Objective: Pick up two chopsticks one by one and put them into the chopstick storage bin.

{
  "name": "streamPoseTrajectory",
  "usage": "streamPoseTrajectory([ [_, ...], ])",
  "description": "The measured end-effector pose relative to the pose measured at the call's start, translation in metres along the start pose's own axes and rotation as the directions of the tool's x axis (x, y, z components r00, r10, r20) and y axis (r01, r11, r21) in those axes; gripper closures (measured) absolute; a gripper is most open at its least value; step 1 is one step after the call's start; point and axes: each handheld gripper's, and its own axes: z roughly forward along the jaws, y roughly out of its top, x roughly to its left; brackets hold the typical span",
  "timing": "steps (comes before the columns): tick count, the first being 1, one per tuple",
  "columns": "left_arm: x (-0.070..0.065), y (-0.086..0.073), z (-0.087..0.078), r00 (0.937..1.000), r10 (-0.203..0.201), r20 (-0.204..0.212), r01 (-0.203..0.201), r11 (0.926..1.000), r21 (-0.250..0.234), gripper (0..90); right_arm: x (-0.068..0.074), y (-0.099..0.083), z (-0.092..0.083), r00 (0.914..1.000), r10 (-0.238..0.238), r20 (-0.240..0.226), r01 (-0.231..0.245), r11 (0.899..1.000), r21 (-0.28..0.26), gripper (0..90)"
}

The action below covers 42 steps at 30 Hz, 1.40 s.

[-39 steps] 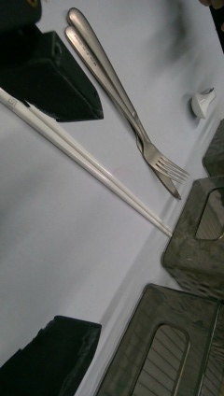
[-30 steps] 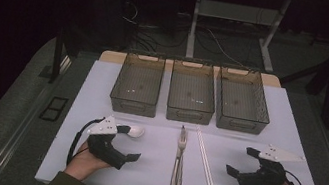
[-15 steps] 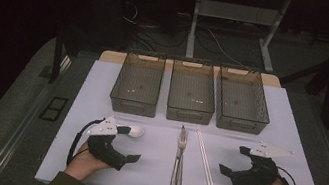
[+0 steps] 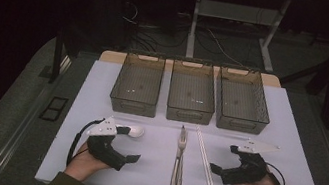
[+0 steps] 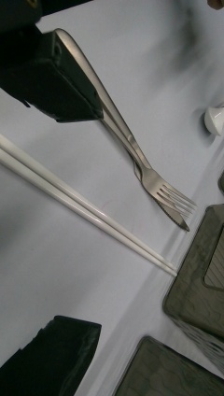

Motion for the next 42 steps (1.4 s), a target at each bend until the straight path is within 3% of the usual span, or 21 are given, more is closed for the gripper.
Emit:
streamPoseTrajectory([
  [9, 0.000, -0.001, 0.000, 1.0000, -0.002, 0.002, 0.002, 1.0000, 0.002, 0.0, 0.005, 0.005, 0.012, 1.0000, 0.001, -0.001, 0.000, 1.000, 0.030, 5.0],
  [12, 0.000, -0.001, 0.000, 1.0000, -0.002, 0.000, 0.002, 1.0000, 0.001, 0.0, 0.005, 0.005, 0.012, 1.0000, -0.003, 0.004, 0.003, 0.999, 0.038, 7.6],
  [13, 0.000, -0.001, 0.000, 1.0000, 0.000, 0.000, 0.000, 1.0000, 0.002, 0.0, 0.006, 0.004, 0.012, 1.0000, -0.002, 0.001, 0.002, 0.999, 0.044, 13.9],
  [17, -0.001, -0.001, 0.001, 1.0000, -0.001, 0.001, 0.001, 1.0000, 0.007, 0.0, 0.005, 0.004, 0.014, 1.0000, 0.002, -0.002, -0.001, 0.998, 0.065, 14.8],
  [19, 0.000, -0.001, 0.000, 1.0000, -0.003, 0.003, 0.003, 1.0000, 0.005, 0.0, 0.004, 0.002, 0.015, 1.0000, 0.006, 0.001, -0.006, 0.996, 0.085, 23.4],
  [21, 0.000, -0.001, 0.000, 1.0000, -0.004, 0.001, 0.004, 1.0000, 0.003, 0.0, 0.004, 0.002, 0.015, 1.0000, 0.009, -0.002, -0.009, 0.996, 0.088, 23.9],
  [22, 0.000, -0.001, 0.000, 1.0000, -0.004, -0.001, 0.004, 1.0000, 0.004, 0.0, 0.004, 0.002, 0.015, 0.9999, 0.014, 0.004, -0.015, 0.995, 0.102, 30.2],
  [31, 0.001, -0.001, -0.001, 1.0000, -0.002, -0.003, 0.002, 1.0000, 0.004, 0.0, 0.007, 0.000, 0.017, 1.0000, -0.003, -0.006, 0.004, 0.990, 0.137, 46.5],
  [33, 0.001, -0.002, -0.001, 1.0000, -0.002, -0.002, 0.002, 1.0000, 0.005, 0.0, 0.008, -0.001, 0.018, 0.9998, -0.006, -0.017, 0.009, 0.985, 0.169, 52.4],
  [42, 0.000, -0.001, -0.001, 1.0000, -0.001, -0.002, 0.001, 1.0000, 0.004, 0.0, 0.009, -0.003, 0.020, 0.9995, 0.002, -0.031, 0.005, 0.977, 0.212, 61.6],
])
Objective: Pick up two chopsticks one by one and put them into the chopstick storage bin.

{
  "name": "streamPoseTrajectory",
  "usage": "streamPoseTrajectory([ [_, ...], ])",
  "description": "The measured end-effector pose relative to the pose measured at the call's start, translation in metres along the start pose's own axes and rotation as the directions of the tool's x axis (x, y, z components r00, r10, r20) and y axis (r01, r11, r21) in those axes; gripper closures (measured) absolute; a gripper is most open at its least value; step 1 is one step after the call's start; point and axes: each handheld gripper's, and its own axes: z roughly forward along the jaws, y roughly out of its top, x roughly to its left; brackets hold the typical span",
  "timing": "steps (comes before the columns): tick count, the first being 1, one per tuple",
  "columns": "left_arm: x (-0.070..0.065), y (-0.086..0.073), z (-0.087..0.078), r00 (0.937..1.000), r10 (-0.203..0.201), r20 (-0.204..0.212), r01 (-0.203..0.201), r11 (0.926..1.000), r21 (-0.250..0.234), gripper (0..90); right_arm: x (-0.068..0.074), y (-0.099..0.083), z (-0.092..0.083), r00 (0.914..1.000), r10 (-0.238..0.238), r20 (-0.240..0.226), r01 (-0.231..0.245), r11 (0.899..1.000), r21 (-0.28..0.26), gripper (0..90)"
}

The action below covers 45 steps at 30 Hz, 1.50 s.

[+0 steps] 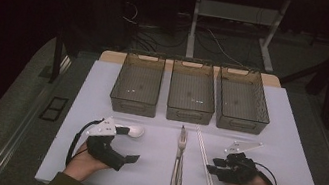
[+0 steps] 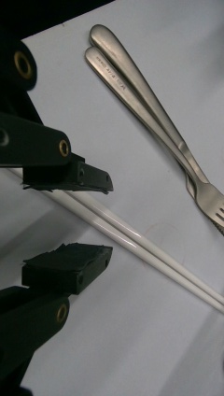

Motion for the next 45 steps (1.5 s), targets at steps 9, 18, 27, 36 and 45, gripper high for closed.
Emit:
streamPoseTrajectory([
  [9, 0.0001, 0.0000, -0.0002, 1.0000, 0.001, 0.000, -0.001, 1.0000, 0.001, 0.0, 0.0012, -0.0019, 0.0038, 0.9999, -0.012, 0.003, 0.012, 1.000, 0.029, 64.1],
  [18, 0.0000, 0.0000, -0.0001, 1.0000, 0.002, 0.001, -0.002, 1.0000, 0.001, 0.0, 0.0020, -0.0028, 0.0054, 0.9999, -0.013, -0.003, 0.013, 0.999, 0.044, 65.5],
  [27, 0.0002, -0.0001, -0.0003, 1.0000, 0.003, -0.001, -0.003, 1.0000, 0.002, 0.0, 0.0026, -0.0034, 0.0065, 0.9999, -0.010, -0.009, 0.010, 0.998, 0.060, 67.6],
  [36, 0.0002, 0.0000, -0.0007, 1.0000, 0.003, -0.002, -0.003, 1.0000, 0.002, 0.0, 0.0028, -0.0038, 0.0075, 0.9999, -0.013, -0.006, 0.013, 0.997, 0.077, 69.1],
  [45, 0.0001, 0.0000, -0.0006, 1.0000, 0.004, -0.001, -0.004, 1.0000, 0.002, 0.0, 0.0023, -0.0033, 0.0073, 0.9996, -0.022, 0.015, 0.021, 0.996, 0.087, 73.1],
])
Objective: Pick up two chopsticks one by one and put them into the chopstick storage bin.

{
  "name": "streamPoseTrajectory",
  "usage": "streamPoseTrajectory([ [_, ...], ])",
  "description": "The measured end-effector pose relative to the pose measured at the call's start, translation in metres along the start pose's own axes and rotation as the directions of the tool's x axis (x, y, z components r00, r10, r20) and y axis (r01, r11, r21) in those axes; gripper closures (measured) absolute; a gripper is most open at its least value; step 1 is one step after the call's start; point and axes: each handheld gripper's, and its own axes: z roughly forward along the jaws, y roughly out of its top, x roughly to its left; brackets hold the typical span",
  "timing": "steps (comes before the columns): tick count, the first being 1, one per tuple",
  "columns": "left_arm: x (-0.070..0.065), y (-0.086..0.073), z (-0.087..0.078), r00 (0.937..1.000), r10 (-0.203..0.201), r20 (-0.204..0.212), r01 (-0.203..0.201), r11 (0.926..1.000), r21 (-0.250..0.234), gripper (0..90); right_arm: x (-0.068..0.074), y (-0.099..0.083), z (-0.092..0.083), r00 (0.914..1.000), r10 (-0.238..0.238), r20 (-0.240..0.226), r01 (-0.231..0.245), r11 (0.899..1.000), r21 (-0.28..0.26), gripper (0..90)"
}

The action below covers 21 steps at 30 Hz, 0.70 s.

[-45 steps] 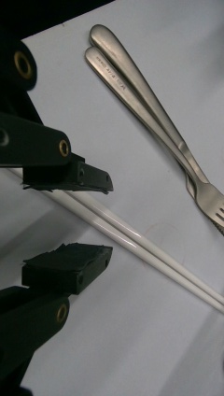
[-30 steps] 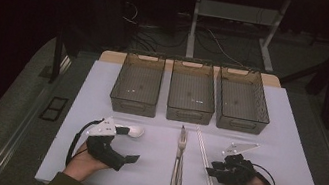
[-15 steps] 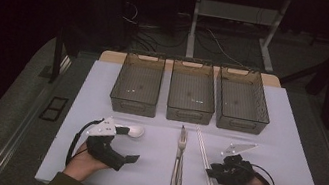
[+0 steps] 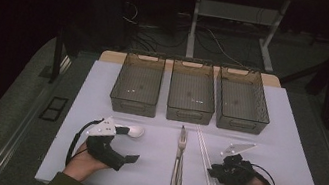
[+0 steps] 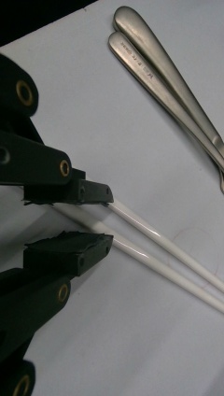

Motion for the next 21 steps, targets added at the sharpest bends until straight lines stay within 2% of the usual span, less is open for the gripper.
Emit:
streamPoseTrajectory([
  [21, -0.0003, 0.0001, 0.0000, 1.0000, 0.002, 0.000, -0.002, 1.0000, -0.001, 0.0, -0.0027, 0.0008, -0.0032, 0.9988, 0.016, 0.046, -0.017, 0.999, 0.032, 76.4],
])
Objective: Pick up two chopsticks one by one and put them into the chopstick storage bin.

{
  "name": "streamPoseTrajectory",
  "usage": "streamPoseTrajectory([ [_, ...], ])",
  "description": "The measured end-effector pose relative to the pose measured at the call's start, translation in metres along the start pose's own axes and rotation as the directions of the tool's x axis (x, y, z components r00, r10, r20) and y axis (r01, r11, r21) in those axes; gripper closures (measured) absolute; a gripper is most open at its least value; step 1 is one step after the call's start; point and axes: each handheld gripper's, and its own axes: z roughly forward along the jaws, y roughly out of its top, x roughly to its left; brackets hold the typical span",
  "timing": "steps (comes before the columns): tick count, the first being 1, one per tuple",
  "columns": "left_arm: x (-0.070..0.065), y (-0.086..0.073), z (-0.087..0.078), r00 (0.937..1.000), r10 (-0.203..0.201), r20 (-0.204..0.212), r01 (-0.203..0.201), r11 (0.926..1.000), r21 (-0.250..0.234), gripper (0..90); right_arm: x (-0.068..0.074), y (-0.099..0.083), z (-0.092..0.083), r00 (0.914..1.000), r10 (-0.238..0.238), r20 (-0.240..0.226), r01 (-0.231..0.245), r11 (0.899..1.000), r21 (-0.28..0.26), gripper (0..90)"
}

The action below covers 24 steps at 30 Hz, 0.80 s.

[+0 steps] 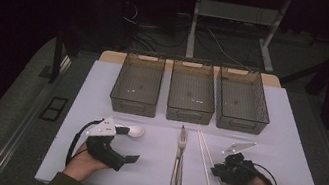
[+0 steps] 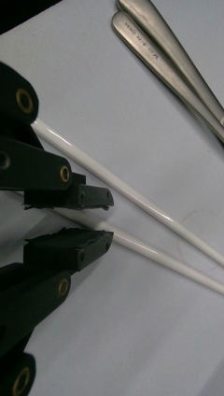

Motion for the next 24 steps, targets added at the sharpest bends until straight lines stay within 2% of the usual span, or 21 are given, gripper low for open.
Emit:
streamPoseTrajectory([
  [24, 0.000, 0.000, 0.000, 1.0000, 0.003, 0.001, -0.003, 1.0000, 0.001, 0.0, -0.011, -0.002, -0.005, 0.9971, 0.033, 0.068, -0.034, 0.999, 0.022, 79.9],
])
